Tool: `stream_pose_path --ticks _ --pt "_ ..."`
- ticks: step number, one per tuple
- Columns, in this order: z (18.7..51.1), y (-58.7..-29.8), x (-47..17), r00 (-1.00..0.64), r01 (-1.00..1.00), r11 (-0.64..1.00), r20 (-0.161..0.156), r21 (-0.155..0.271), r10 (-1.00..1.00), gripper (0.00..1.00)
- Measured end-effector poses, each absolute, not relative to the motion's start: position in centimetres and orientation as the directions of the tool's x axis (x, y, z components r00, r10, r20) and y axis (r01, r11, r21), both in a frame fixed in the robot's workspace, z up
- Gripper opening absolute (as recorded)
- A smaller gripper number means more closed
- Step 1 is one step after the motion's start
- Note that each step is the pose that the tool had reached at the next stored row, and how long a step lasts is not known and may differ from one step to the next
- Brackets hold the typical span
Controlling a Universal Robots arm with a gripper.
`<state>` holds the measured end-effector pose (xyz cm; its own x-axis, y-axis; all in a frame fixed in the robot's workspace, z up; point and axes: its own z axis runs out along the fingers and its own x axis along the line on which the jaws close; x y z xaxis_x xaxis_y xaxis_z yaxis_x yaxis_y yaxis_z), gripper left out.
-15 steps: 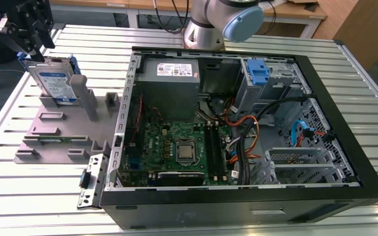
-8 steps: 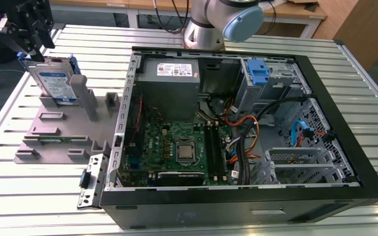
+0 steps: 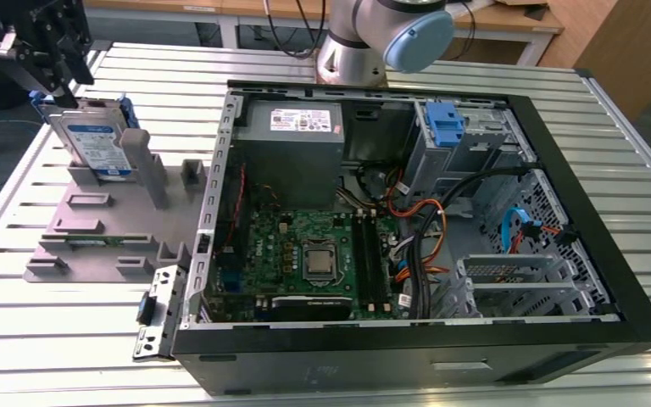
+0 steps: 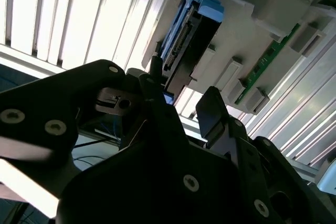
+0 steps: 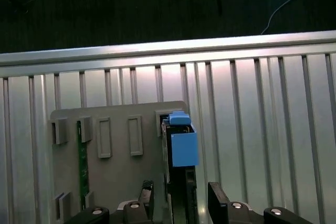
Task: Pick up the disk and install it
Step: 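Pick up the disk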
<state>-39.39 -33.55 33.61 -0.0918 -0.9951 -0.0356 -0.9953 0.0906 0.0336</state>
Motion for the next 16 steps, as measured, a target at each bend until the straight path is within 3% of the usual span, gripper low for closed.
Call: stream_pose_path --ticks 16 --pt "32.1 -33.5 -39.4 -0.033 -0.999 0.032 -0.044 0.034 -0.998 0.53"
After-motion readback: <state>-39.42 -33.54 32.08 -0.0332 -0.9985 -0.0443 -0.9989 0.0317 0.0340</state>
